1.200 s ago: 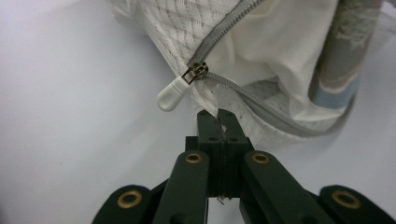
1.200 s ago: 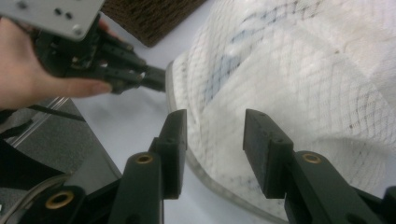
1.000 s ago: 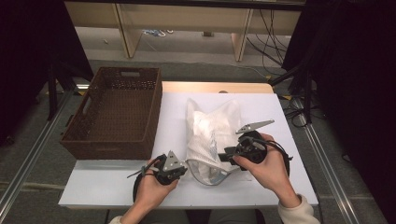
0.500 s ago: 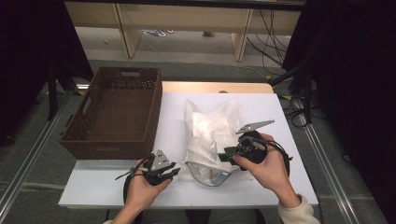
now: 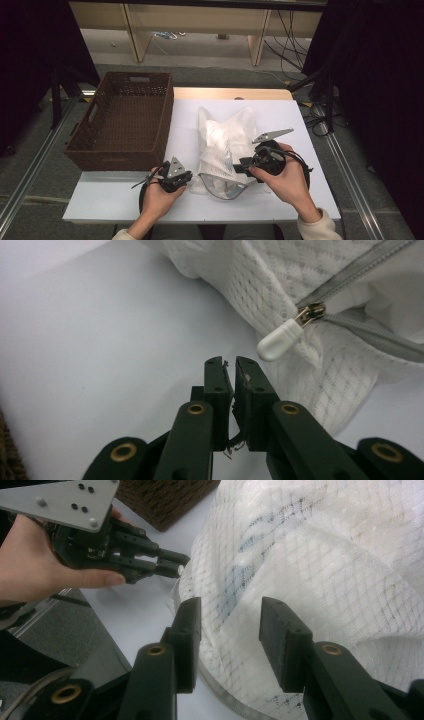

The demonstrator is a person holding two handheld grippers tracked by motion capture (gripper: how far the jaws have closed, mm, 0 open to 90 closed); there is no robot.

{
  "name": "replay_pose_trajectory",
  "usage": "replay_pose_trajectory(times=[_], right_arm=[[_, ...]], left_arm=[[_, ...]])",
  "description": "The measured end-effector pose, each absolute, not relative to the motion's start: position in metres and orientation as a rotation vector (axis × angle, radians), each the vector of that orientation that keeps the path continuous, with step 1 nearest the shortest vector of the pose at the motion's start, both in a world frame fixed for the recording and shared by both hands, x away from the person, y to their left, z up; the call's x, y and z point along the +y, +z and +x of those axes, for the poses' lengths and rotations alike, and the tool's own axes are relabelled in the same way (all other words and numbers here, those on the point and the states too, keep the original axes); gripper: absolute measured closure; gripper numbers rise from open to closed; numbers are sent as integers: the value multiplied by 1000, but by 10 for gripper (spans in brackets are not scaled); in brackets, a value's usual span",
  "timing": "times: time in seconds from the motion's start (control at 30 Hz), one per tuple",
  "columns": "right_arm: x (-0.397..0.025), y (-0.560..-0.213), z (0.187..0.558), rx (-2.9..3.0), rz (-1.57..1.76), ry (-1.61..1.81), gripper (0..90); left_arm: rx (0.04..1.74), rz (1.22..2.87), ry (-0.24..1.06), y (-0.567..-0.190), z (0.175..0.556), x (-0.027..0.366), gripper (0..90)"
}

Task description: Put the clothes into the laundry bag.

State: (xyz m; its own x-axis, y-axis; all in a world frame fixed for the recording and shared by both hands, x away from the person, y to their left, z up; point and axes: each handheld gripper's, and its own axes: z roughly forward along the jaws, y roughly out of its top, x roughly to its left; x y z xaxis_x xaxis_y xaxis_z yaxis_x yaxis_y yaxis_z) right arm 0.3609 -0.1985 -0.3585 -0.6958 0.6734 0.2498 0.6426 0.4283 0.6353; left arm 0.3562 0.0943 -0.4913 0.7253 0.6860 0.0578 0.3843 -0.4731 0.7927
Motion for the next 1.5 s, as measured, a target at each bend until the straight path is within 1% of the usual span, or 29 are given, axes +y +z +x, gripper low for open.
replay_pose_trajectory(times=[0.03, 0.1, 0.27, 0.4, 0.5, 0.53, 0.73, 0.93, 1.07, 1.23, 1.37, 1.5], right_arm=[[-198, -359, 360, 2619, 1217, 1133, 618], [-198, -359, 361, 2626, 1207, 1135, 617], [-198, -359, 360, 2616, 1220, 1136, 617], [-197, -360, 360, 2612, 1236, 1138, 617], [-196, -361, 361, 2606, 1212, 1145, 617], [-196, -361, 361, 2606, 1209, 1144, 617], [-196, -361, 361, 2622, 1213, 1130, 617], [-195, -361, 359, 2619, 1218, 1130, 616], [-193, -361, 358, 2630, 1202, 1126, 618], [-184, -360, 353, 2621, 1149, 1188, 684], [-168, -366, 348, 2648, 1132, 1195, 696], [-159, -374, 347, 2682, 1160, 1161, 685]], left_arm=[[791, 2141, 468, -490, 355, 95, 840], [775, 2102, 496, -489, 352, 91, 853], [726, 2117, 531, -477, 342, 88, 886], [701, 2116, 535, -473, 339, 85, 888], [730, 2088, 518, -477, 341, 85, 890], [725, 2083, 544, -476, 341, 85, 892], [731, 2019, 544, -475, 339, 83, 893], [650, 2009, 544, -468, 330, 78, 893], [630, 2032, 551, -468, 325, 75, 893], [650, 2002, 553, -466, 320, 79, 892], [680, 1977, 559, -466, 317, 88, 872], [724, 1962, 537, -468, 312, 93, 804]])
